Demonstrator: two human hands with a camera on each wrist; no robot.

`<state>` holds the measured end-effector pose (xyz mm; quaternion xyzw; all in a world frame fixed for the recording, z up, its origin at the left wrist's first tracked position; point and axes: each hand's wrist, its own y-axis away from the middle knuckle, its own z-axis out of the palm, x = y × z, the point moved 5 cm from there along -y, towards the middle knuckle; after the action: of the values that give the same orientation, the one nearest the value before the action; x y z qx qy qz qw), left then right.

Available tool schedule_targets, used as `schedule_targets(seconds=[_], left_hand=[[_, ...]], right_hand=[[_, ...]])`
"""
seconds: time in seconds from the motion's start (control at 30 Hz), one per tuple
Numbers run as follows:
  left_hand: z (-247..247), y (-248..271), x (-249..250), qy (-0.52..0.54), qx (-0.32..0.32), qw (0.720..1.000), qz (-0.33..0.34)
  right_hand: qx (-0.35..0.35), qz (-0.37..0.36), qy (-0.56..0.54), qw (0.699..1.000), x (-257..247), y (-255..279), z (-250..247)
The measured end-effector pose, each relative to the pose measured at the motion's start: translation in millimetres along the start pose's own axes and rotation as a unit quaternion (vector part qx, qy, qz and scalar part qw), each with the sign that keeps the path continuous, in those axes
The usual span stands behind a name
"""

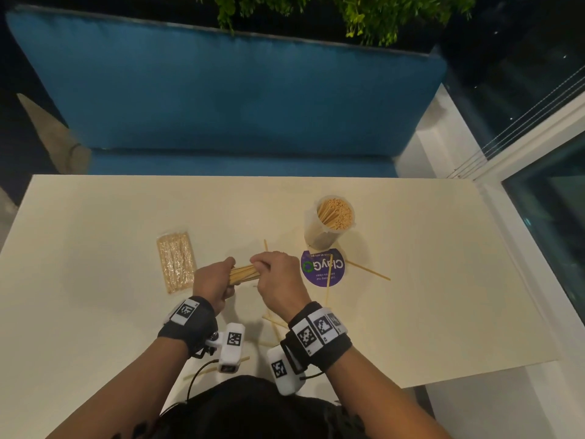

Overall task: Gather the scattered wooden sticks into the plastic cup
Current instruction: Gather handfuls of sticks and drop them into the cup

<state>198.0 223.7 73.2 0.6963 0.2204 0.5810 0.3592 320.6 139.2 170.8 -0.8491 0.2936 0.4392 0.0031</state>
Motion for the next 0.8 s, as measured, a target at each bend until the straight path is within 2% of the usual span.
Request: schedule_targets(seconds=[0.1,0.23,0.33,0.43,0.53,0.6,0.7,0.8], left_hand=[[11,4,0,-0.001,-0.039,0.999,-0.002],[33,10,0,0.057,-0.163,0.985,-0.019],[45,11,-4,0.025,-0.18,0.983,-0.03],[65,11,1,-0.105,-0.154,0.981,0.047],[104,12,20,-0.253,-0.139,0.942,0.17],[134,15,35,-0.318,-0.143,0.913,0.213],[176,20,58,-0.352,-0.152,0.887,0.258],[204,29,74,-0.341,-0.173,0.867,0.318]], right_hand=[[0.016,0.033,-0.022,0.999,11,-3,-14],[0.012,0.083,-0.057,0.995,29,-14,-52],[0.039,0.096,-0.071,0.992,38,-23,-104],[0.108,0.078,-0.076,0.988,48,-38,-166],[0.175,0.056,-0.064,0.981,60,-53,-213],[0.198,0.054,-0.052,0.977,73,-62,-228],[0.196,0.07,-0.033,0.978,93,-75,-229],[0.156,0.064,0.03,0.985,99,-84,-220]])
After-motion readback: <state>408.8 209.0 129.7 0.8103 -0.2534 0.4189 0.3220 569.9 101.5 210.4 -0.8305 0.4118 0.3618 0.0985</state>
